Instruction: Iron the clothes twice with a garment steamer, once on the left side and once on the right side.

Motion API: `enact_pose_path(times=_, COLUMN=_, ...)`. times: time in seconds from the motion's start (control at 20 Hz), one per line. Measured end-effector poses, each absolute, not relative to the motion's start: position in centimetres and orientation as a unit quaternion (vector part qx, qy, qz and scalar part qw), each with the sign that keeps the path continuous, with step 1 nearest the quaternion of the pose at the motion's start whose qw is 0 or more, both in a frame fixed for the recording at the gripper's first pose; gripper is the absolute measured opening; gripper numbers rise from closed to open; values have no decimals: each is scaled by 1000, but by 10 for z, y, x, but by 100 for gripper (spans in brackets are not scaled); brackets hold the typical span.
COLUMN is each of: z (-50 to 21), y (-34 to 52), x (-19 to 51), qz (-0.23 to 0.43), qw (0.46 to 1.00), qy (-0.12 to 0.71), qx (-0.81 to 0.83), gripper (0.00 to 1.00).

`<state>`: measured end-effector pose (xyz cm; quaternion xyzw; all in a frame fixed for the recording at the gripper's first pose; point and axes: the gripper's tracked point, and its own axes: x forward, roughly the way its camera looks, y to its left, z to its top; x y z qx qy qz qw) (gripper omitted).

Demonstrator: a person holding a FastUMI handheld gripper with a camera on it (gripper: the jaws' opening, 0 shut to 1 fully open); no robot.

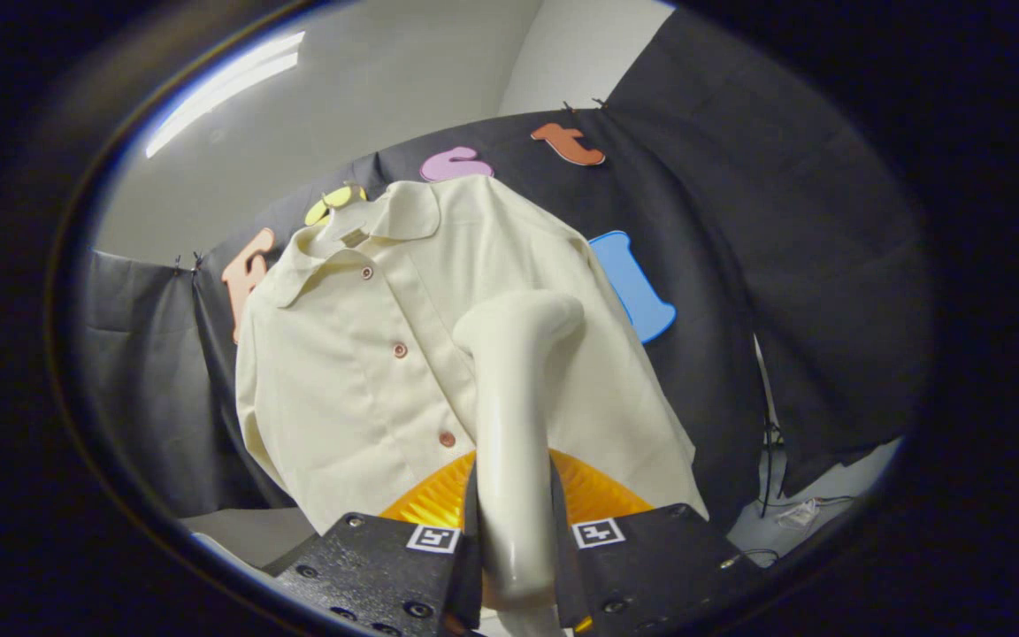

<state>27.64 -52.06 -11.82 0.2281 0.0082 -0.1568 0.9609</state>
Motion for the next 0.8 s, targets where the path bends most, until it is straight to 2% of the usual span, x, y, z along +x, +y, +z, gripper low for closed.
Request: enact_pose_path(times=0.8, z=-233, y=-519, x=223, qz=-182, qw=941, qy=67, qx=276, gripper=32)
